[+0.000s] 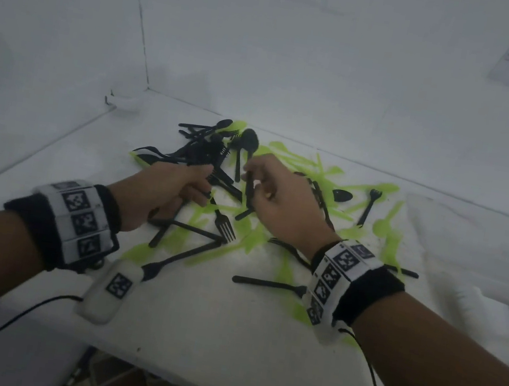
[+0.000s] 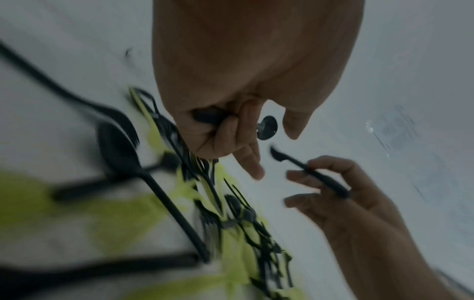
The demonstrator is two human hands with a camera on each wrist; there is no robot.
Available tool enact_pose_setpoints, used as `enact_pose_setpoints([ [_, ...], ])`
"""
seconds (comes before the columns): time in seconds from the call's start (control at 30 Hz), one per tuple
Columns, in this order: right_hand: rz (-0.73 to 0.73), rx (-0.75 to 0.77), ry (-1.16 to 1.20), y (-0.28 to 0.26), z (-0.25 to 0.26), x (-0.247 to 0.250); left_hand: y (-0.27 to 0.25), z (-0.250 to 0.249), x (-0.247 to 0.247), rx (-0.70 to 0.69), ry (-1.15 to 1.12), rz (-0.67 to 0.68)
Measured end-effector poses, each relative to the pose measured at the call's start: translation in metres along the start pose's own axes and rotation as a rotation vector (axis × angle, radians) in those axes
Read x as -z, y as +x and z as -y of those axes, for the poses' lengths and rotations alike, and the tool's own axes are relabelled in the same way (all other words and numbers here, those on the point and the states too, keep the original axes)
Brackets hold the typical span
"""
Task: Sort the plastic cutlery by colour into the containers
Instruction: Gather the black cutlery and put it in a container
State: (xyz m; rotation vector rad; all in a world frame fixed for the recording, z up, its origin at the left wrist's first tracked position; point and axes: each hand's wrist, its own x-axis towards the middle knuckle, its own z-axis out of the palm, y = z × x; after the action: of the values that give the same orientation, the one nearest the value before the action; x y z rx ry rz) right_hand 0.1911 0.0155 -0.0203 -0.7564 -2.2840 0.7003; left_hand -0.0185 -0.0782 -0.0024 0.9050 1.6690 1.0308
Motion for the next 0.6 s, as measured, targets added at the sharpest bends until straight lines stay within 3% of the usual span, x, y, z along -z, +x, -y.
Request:
enact_pose_setpoints([
  [0.1, 0.205, -0.032, -0.002, -0.012, -0.001, -0.009, 0.01, -0.003, -0.018, -0.015, -0.183, 0.098],
  [0.17, 0.249, -0.05, 0.02, -0.019, -0.002, -0.01, 0.015, -0.002, -0.03, -0.062, -0.175, 0.072],
  [0.3, 0.193, -0.048, 0.014, -0.027, -0.008, -0.012, 0.021, 0.005, -0.044, -0.061, -0.189, 0.118],
  [0.47, 0.03, -0.204, 0.159, -0.029, -0.014, -0.01, 0.022, 0.009, -0.054, -0.034, -0.286, 0.159],
  [0.6, 0.108, -0.359, 0.523, -0.028, -0.017, -0.009, 0.025, 0.01, -0.062, -0.134, -0.181, 0.144],
])
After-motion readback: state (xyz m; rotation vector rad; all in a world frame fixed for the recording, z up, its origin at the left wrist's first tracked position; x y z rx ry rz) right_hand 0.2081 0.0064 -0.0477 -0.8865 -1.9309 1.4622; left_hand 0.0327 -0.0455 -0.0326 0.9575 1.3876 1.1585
